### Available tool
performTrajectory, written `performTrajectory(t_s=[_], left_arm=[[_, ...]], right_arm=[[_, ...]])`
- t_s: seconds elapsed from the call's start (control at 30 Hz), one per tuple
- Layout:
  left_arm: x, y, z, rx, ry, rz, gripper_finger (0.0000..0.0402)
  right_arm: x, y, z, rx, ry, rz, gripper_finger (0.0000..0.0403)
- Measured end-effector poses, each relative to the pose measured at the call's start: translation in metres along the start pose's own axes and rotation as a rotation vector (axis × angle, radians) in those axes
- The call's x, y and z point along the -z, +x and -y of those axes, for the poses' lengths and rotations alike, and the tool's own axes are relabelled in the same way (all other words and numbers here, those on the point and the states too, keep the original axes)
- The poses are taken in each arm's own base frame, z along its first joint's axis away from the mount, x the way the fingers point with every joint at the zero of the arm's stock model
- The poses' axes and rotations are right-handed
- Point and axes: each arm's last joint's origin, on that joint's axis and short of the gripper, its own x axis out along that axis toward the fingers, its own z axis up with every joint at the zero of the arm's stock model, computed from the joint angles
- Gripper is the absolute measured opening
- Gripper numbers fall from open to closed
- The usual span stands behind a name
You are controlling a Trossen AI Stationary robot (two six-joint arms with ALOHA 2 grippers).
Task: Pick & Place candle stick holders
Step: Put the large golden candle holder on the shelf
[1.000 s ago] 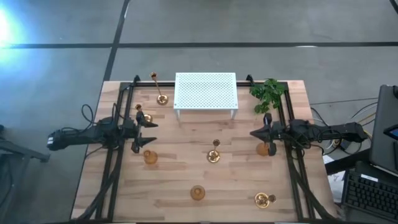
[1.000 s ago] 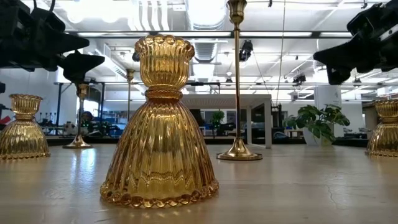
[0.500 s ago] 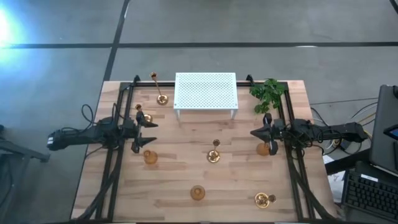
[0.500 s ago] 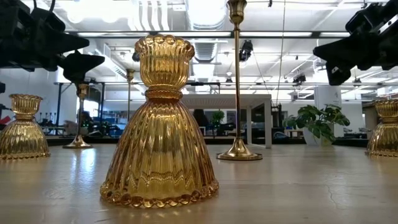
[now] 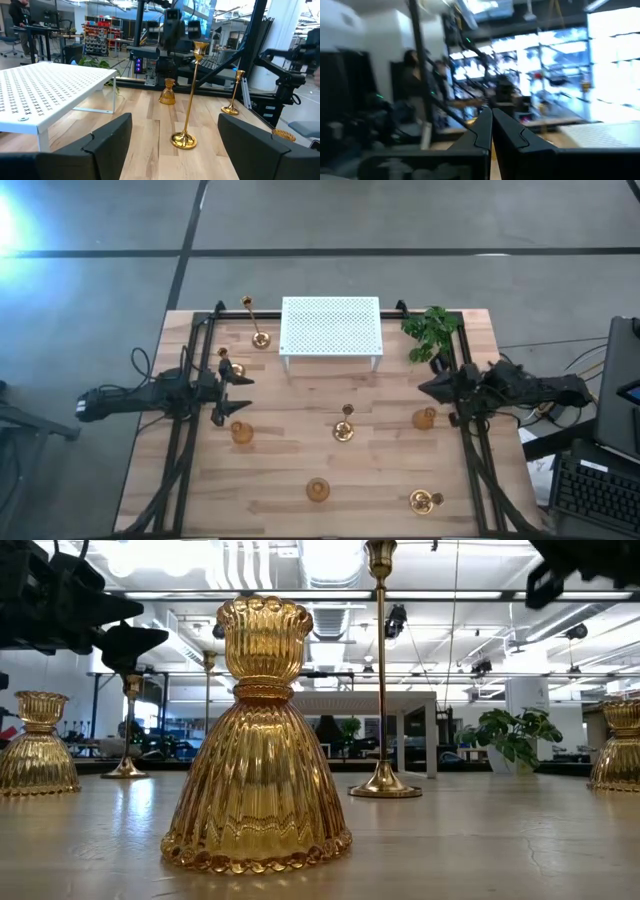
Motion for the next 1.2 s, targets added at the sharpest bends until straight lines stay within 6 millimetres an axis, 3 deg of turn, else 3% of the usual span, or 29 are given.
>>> performTrajectory(t_s=[0.1, 0.2, 0.33, 0.47, 0.6, 0.83, 1.2], left_arm=[[0.000, 0.000, 0.000, 0.000, 0.000, 0.000, 0.0301], [0.000, 0.000, 0.000, 0.000, 0.000, 0.000, 0.0300], [0.000, 0.000, 0.000, 0.000, 0.000, 0.000, 0.0301], [0.000, 0.000, 0.000, 0.000, 0.000, 0.000, 0.0300], [0.000, 0.000, 0.000, 0.000, 0.000, 0.004, 0.0300], [-0.001, 0.000, 0.000, 0.001, 0.000, 0.007, 0.0300], [-0.001, 0.000, 0.000, 0.001, 0.001, 0.007, 0.0300]], right_arm=[[-0.019, 0.015, 0.000, 0.123, -0.055, -0.123, 0.0008], [-0.023, 0.039, 0.002, 0.203, -0.097, -0.266, 0.0008], [-0.004, 0.072, 0.006, 0.267, -0.146, -0.446, 0.0008], [0.020, 0.088, 0.009, 0.286, -0.120, -0.569, 0.0008], [0.041, 0.092, 0.006, 0.264, -0.080, -0.569, 0.0008], [0.052, 0.090, -0.009, 0.310, -0.084, -0.517, 0.0008], [0.050, 0.075, -0.052, 0.410, -0.150, -0.550, 0.0008]])
